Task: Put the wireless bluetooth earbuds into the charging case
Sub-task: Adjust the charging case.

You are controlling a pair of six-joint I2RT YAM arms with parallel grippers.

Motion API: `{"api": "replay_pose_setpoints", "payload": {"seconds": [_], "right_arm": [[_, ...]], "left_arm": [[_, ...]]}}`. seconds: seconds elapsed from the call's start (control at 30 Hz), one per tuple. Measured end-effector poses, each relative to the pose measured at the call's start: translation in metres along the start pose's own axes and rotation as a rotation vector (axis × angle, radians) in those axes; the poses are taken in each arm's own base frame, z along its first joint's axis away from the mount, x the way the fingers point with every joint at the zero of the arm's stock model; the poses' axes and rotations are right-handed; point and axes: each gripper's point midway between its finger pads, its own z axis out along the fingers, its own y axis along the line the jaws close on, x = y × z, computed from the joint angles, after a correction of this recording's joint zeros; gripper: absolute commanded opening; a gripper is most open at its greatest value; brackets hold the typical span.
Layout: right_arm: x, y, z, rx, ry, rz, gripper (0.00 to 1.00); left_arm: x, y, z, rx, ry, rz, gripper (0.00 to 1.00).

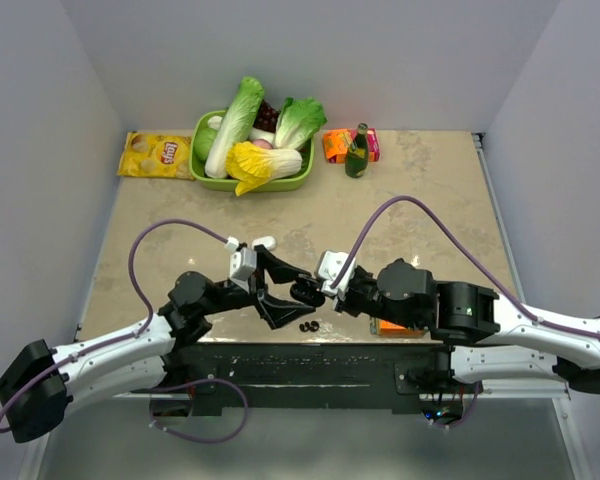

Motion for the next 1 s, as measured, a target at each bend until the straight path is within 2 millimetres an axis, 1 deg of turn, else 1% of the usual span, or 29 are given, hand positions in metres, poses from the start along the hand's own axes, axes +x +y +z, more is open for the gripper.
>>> {"api": "replay_pose_setpoints", "payload": {"seconds": [0.07,0.1,0.2,0.27,0.4,0.5,0.7,0.87,1.0], "right_arm": [[-0.002,-0.001,-0.001,0.0,-0.004,-0.007,0.0],[-0.004,-0.001,-0.002,-0.002,-0.007,-0.009,0.0],[-0.007,-0.001,-0.003,-0.007,-0.016,-0.01,0.0],[-0.01,0.0,-0.004,-0.015,-0.022,-0.01,0.0],[-0.011,0.001,-0.004,-0.028,-0.026,-0.014,0.0],[-0.01,0.002,-0.004,-0.033,-0.019,-0.019,0.0],[-0.004,0.004,-0.002,-0.037,0.007,-0.036,0.0],[-0.002,0.007,0.0,-0.046,0.017,-0.052,0.0],[0.0,0.01,0.002,-0.052,0.027,-0.058,0.0]], "left_arm": [[0.003,-0.003,-0.001,0.023,0.008,0.013,0.82],[0.005,-0.005,-0.002,0.032,0.012,0.016,0.86],[0.01,-0.006,-0.001,0.055,0.029,0.017,0.88],[0.014,-0.007,-0.001,0.065,0.033,0.017,0.85],[0.021,-0.012,-0.005,0.099,0.032,0.023,0.75],[0.019,-0.017,-0.005,0.13,0.023,0.03,0.74],[0.016,-0.026,-0.006,0.178,0.016,0.036,0.75],[0.016,-0.027,-0.006,0.184,0.02,0.03,0.65],[0.016,-0.027,-0.006,0.183,0.02,0.029,0.6]]}}
